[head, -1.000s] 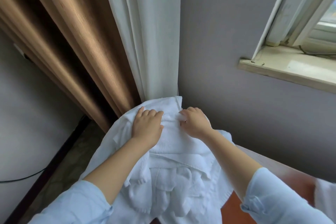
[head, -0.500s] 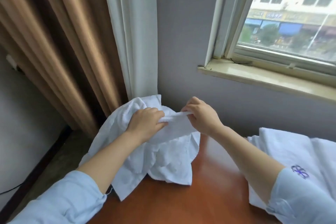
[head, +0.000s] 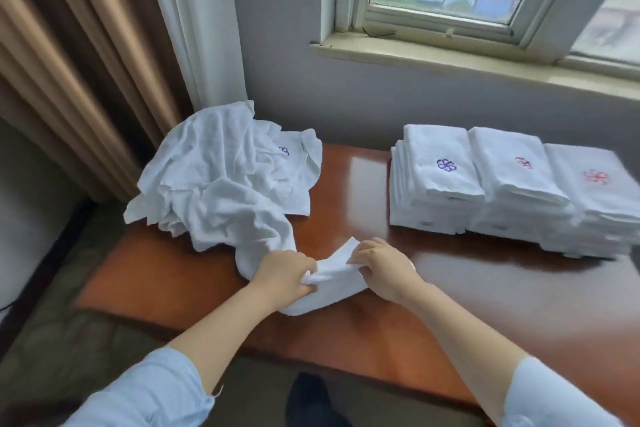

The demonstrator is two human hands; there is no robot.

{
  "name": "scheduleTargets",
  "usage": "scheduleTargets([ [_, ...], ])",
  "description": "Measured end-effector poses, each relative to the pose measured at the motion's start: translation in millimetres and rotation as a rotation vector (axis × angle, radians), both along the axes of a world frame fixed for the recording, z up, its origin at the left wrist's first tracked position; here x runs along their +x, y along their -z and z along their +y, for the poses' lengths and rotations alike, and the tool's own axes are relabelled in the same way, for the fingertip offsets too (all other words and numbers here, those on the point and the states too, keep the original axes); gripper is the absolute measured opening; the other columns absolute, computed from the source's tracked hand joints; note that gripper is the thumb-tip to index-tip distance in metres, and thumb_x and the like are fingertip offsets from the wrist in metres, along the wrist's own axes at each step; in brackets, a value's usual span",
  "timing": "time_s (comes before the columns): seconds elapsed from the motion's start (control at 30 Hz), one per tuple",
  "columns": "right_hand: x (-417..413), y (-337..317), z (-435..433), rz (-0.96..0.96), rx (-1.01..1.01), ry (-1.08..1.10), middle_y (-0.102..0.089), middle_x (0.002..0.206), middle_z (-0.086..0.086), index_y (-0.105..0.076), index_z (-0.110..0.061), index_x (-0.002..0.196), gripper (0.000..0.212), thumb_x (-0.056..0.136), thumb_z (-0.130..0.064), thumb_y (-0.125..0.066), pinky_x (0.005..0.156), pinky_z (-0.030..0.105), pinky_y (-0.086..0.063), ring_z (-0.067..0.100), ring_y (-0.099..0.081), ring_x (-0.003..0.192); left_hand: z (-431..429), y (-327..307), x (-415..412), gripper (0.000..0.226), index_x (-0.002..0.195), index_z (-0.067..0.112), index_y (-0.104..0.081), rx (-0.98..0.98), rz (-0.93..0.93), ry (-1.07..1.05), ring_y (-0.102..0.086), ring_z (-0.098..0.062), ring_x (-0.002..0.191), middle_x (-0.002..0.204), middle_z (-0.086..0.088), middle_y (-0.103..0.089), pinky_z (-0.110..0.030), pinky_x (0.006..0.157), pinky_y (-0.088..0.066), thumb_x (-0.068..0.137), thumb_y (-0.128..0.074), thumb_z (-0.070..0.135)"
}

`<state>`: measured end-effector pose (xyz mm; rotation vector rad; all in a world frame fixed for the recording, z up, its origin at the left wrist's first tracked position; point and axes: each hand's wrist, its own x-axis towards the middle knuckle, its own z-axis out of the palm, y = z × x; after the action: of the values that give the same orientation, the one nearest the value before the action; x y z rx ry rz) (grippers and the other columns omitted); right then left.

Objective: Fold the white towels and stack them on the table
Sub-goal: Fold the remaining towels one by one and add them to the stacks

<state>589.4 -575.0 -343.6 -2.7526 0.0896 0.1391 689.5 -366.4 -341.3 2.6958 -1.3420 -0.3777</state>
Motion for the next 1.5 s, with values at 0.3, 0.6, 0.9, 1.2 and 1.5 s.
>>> scheduleTargets([
  [0.3,-120.4,42.9,-5.5,0.504,0.171,0.127,-0.063,0.127,-0.01,-0.071,-0.024,0.113,0.031,0.089,-0.026,-0.052,0.098,0.034,-0.049,0.017,-0.056,0.116,-13.0,35.5,-82.5,0.063,0.14,0.035,-0.045,0.322,0.153,0.058,-0.058,-0.021,0.111,0.133,0.003,-0.051,-0.033,0.09,-0.044,0.081,-0.065,0.041],
  [0.6,-124.8,43.6,-20.7,0.503,0.102,-0.026,-0.028,0.158,-0.015,-0.043,-0.023,0.145,0.055,0.092,-0.011,-0.04,0.102,0.034,-0.042,0.021,-0.037,0.138,-41.5,40.1,-114.8,0.054,0.147,0.031,-0.037,0.481,0.172,0.087,-0.048,-0.025,0.124,0.147,-0.001,-0.037,-0.04,0.098,-0.039,0.095,-0.048,0.023],
  [0.9,-163.1,49.3,-103.7,0.574,-0.011,0.028,-0.024,0.157,-0.012,-0.044,-0.02,0.143,0.054,0.09,-0.006,-0.041,0.099,0.041,-0.041,0.02,-0.035,0.138,-126.5,44.5,-155.5,0.041,0.145,0.034,-0.041,0.414,0.145,0.162,-0.047,-0.027,0.128,0.159,0.002,-0.028,-0.045,0.101,-0.038,0.105,-0.029,0.032],
  [1.2,-238.7,45.4,-219.9,0.584,0.018,0.306,-0.034,0.147,-0.009,-0.053,-0.019,0.129,0.04,0.092,-0.009,-0.041,0.084,0.041,-0.046,0.027,-0.053,0.114,-264.8,51.6,-211.1,0.042,0.146,0.035,-0.042,0.308,0.15,0.33,-0.047,-0.025,0.13,0.16,0.003,-0.027,-0.042,0.099,-0.037,0.105,-0.031,0.037],
  [1.5,-308.2,48.6,-298.5,0.562,0.037,0.589,-0.052,0.134,-0.001,-0.045,-0.023,0.135,0.038,0.098,-0.019,-0.048,0.094,0.035,-0.052,0.023,-0.058,0.109,-340.6,50.7,-259.1,0.045,0.144,0.033,-0.045,0.091,0.402,0.34,-0.038,-0.016,0.14,0.159,0.008,-0.03,-0.034,0.112,-0.034,0.1,-0.05,0.039],
])
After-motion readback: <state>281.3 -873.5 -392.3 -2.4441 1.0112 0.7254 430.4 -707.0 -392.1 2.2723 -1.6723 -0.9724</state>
